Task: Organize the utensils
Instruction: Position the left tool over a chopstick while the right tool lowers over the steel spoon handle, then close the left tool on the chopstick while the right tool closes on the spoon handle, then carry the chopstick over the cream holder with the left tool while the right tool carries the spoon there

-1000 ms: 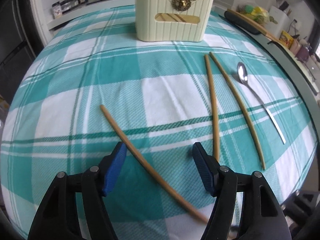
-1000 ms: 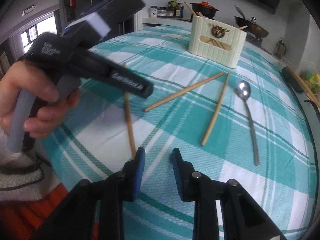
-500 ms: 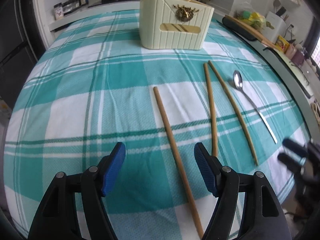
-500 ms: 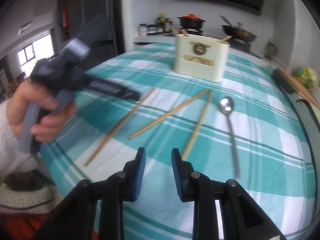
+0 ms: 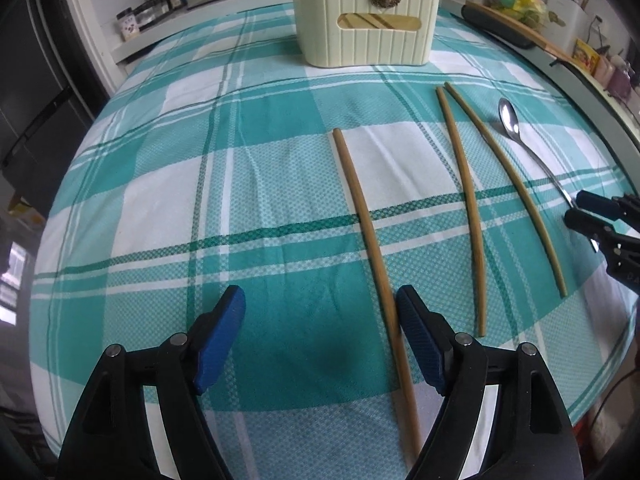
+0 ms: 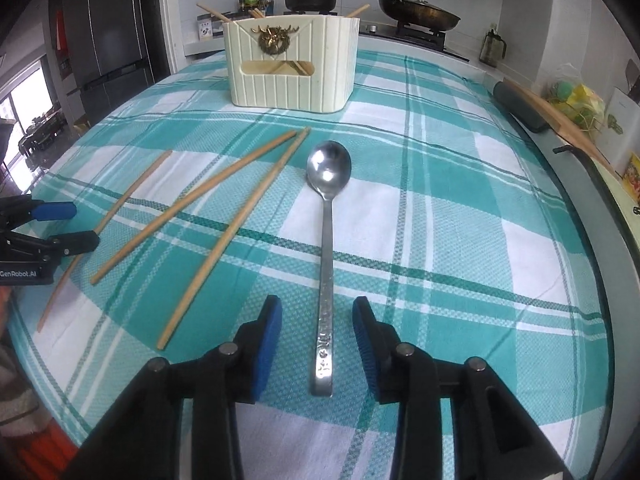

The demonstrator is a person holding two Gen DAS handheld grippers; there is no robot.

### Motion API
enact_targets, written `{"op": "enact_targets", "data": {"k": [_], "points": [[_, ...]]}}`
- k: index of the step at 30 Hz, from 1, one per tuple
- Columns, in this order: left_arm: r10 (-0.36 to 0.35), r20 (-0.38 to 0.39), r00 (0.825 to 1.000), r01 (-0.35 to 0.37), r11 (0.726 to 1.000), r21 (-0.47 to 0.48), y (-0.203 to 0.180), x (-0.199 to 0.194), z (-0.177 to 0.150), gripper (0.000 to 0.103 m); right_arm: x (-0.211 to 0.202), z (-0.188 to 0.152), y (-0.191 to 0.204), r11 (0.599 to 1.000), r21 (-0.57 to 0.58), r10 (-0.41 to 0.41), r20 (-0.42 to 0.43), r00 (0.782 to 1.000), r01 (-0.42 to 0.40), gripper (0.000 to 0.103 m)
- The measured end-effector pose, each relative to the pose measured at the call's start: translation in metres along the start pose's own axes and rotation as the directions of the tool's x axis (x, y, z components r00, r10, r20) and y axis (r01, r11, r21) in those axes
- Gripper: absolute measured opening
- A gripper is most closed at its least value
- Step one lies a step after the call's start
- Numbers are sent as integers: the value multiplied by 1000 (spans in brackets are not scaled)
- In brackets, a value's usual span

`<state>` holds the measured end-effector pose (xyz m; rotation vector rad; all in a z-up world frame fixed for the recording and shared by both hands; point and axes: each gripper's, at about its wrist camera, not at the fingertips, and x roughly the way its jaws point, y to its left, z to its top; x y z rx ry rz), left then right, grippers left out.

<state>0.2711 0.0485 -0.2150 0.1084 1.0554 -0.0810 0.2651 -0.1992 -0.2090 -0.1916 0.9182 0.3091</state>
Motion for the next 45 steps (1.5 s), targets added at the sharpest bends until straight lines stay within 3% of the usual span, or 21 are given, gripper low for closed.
{"op": "enact_targets", "data": {"k": [7,13,16,18,20,24,31,37,45], "points": [[-37,-24,999,37,999,26,-3,17,30,78,18,21,-2,1000,-8,15,-9,1000,-15,46],[-79,-48,996,79,997,-14,-1,32,61,64,47,57,-5,1000,0,16,-16,1000,-16,52],[-97,-54,994,96,995,-27,-1,34,69,42,61,76,-7,1000,15,11,-8,1000,-11,52],[-105,-48,993,104,994,-17,-4,34,71,7,68,83,-9,999,39,14,4,1000,-14,51],[-123,-44,991,122,992,-32,-2,34,71,4,70,87,-9,999,44,0,22,1000,-1,36],[-119,-12,993,118,992,-54,4,27,68,4,65,84,-14,997,79,19,39,999,-22,36],[-119,132,984,129,989,-70,11,-26,66,4,18,75,-27,989,129,58,129,990,-75,36],[-138,258,956,166,982,-88,20,-81,68,4,-34,71,-32,983,151,70,223,972,-105,36],[-158,401,902,213,972,-97,32,-135,88,4,-88,77,-39,980,175,36,339,940,-100,36]]}}
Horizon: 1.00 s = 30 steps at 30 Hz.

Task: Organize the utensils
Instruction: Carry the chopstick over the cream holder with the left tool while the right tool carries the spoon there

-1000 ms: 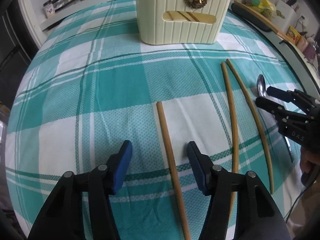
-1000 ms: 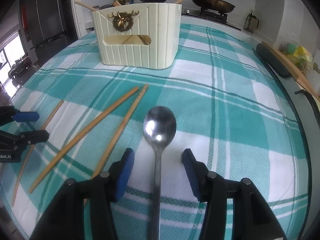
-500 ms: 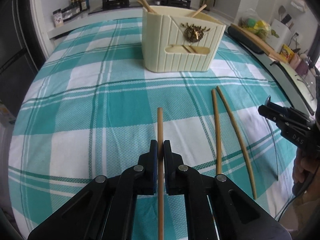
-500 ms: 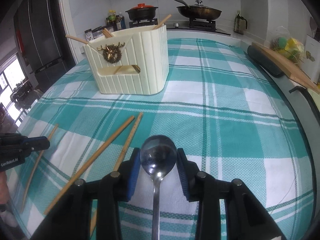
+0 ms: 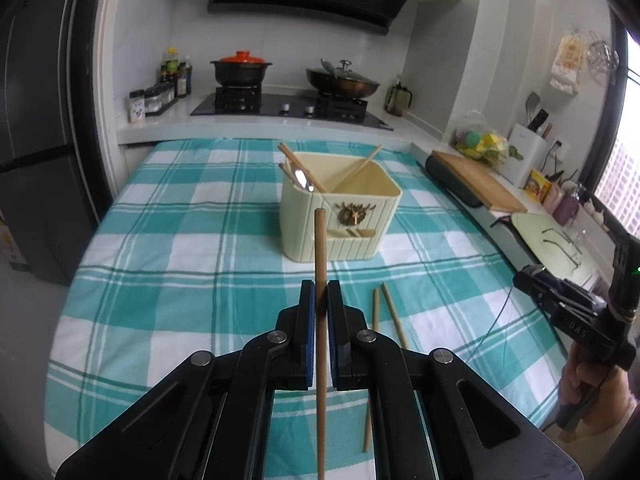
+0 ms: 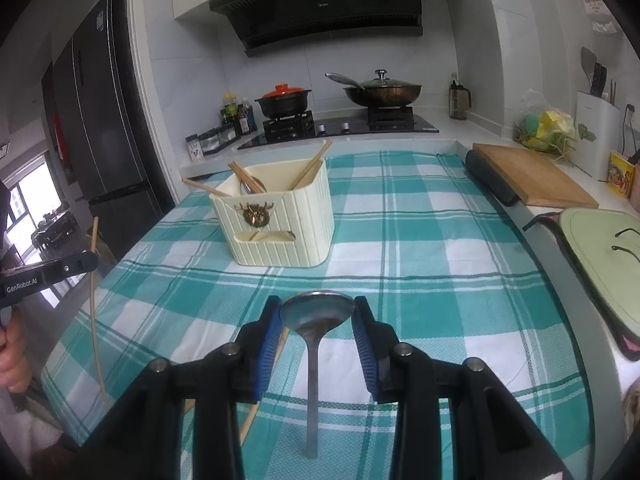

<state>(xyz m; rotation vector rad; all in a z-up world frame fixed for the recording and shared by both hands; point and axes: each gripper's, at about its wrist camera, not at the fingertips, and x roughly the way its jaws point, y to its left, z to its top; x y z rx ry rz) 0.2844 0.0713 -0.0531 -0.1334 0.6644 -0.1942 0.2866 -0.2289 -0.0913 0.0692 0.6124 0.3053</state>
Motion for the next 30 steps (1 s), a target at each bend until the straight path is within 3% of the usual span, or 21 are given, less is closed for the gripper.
{"op": "enact_targets", "data": {"k": [7,15,23,26,30], "points": [[-37,69,997,37,999,4,-5,-10,52,4,-10,47,4,1000,-27,-7,79,997,10,36],[-45,150,988,43,999,15,-15,5,143,4,5,129,25,994,-110,41,140,989,-25,36],[15,264,964,-11,1000,-17,-29,61,221,4,51,205,44,987,-153,83,189,979,-54,36],[60,296,953,-52,998,-33,-31,90,232,4,73,219,44,987,-150,90,199,976,-61,36],[99,251,963,-89,995,-52,-28,138,228,4,113,221,40,988,-139,89,155,984,-67,36]]}}
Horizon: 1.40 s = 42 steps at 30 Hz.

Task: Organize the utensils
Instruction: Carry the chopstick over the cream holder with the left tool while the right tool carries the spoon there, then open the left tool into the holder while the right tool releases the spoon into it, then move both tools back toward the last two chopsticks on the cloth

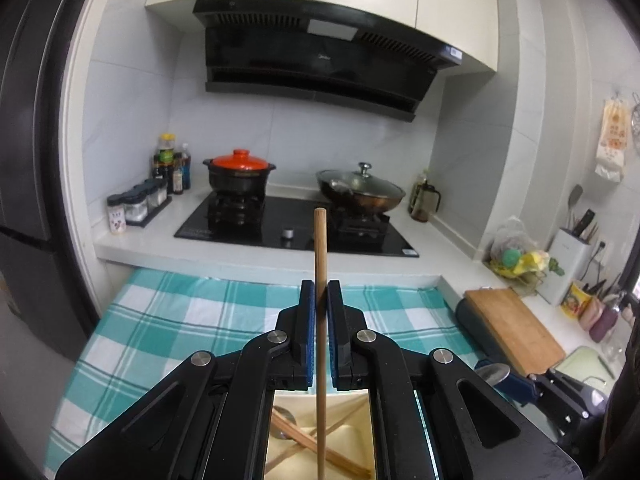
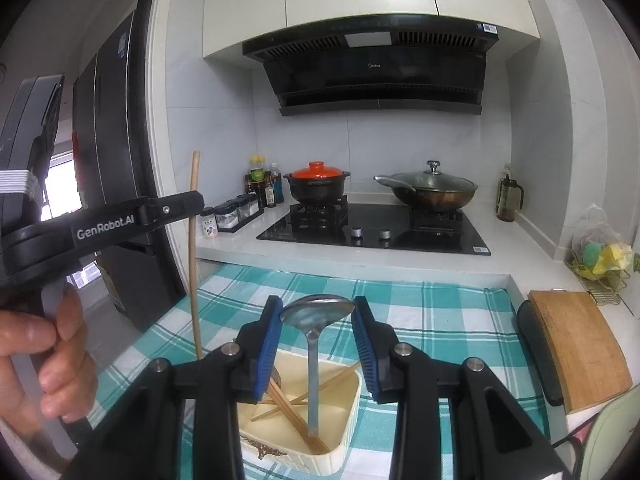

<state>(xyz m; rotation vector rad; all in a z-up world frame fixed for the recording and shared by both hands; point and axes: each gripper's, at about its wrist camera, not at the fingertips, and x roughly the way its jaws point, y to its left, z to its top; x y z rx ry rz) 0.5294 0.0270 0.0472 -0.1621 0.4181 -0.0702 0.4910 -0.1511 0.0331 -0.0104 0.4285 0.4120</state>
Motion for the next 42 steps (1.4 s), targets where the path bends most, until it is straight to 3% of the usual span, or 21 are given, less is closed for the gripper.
{"op": "enact_targets", "data": {"k": [5,11,13,15,18,23,28,33,42], "points": [[34,-110,993,-34,999,1,7,42,-37,4,49,-31,-10,999,34,21,-131,991,-17,36],[34,-232,972,-33,999,11,12,69,-63,6,80,-64,-20,997,71,14,-242,970,3,36],[23,-254,967,-20,1000,17,10,64,-64,19,83,-68,-20,997,77,19,-266,964,2,37],[17,-243,970,-12,1000,19,11,47,-63,51,77,-67,-21,996,84,13,-268,963,10,37],[-6,-228,974,13,999,30,16,3,-59,71,53,-54,-22,996,94,9,-239,971,14,37],[50,-276,960,-14,991,132,22,-78,-88,86,-18,-41,-15,998,63,-10,-182,983,22,46],[141,-321,936,-79,977,199,23,-146,-154,88,-88,-83,1,999,42,-14,-200,980,23,52],[183,-332,926,-136,978,158,27,-190,-207,91,-134,-150,18,996,82,-23,-264,964,46,52],[207,-328,922,-166,975,148,21,-217,-248,91,-177,-222,39,987,129,-49,-312,949,94,52]]}}
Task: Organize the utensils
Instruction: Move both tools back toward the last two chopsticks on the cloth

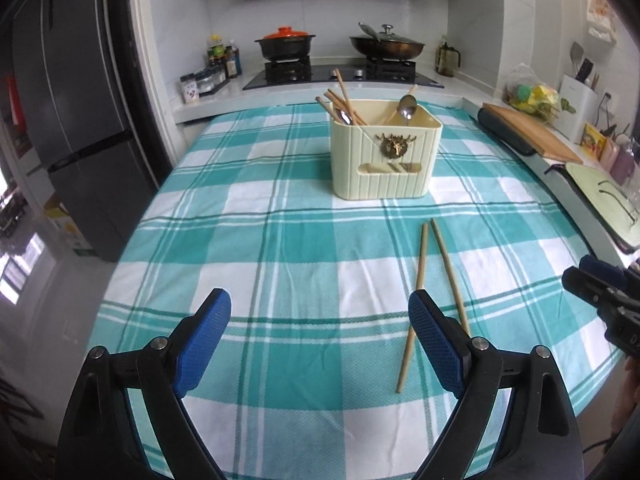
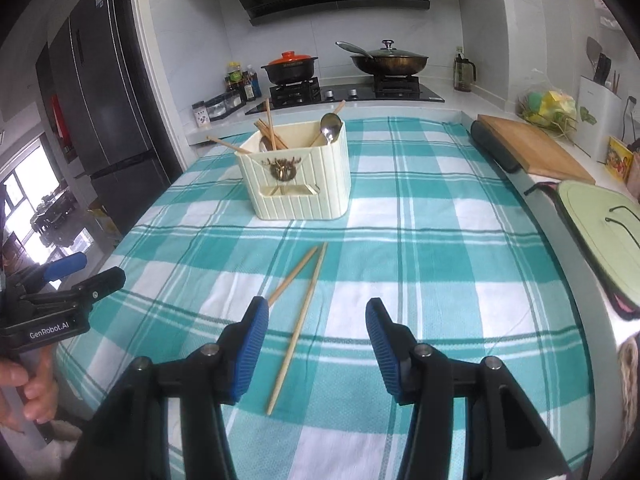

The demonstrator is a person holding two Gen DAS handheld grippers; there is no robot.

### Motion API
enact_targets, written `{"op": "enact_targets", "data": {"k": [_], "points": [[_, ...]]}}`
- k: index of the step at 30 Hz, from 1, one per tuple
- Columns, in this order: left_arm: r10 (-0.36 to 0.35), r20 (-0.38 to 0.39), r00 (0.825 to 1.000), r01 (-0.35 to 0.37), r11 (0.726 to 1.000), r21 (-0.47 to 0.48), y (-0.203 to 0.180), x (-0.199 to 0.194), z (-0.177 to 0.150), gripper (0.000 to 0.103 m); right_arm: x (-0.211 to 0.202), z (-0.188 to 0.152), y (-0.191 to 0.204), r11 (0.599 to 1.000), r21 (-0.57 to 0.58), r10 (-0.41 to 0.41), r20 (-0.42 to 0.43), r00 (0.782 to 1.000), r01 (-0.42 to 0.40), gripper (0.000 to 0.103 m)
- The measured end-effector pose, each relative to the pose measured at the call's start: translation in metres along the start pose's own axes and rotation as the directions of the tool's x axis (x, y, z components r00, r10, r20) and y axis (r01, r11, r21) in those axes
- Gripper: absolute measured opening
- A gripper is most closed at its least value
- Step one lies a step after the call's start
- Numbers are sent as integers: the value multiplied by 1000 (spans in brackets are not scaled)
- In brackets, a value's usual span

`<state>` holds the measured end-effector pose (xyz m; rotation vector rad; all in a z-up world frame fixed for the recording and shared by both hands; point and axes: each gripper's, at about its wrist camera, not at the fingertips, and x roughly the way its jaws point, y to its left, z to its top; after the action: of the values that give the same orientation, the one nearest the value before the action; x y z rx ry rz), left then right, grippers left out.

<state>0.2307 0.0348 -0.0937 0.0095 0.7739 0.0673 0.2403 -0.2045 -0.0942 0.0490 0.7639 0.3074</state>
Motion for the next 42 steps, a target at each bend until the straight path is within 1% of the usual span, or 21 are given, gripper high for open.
{"op": "enact_targets", "data": {"k": [7,10,13,22,31,42], "points": [[15,17,1000,-15,1000,8,-5,-11,-12,91,-10,-28,7,999,-13,-34,-9,999,34,52],[33,34,999,-34,999,20,-7,-18,-14,91,-12,-35,11,999,-18,-31,-13,999,31,52],[29,37,999,-30,999,19,-8,-22,-17,91,-13,-40,13,1000,-11,-28,-13,1000,28,52],[42,41,998,-43,999,31,-11,-25,-23,91,-14,-52,21,999,-28,-24,-23,999,23,52],[48,48,998,-51,997,64,-22,-29,-29,91,-15,-60,26,999,-38,-22,-28,999,21,52],[58,45,997,-61,996,66,-21,-26,-30,92,-13,-64,27,999,-39,-21,-45,999,19,52]]}}
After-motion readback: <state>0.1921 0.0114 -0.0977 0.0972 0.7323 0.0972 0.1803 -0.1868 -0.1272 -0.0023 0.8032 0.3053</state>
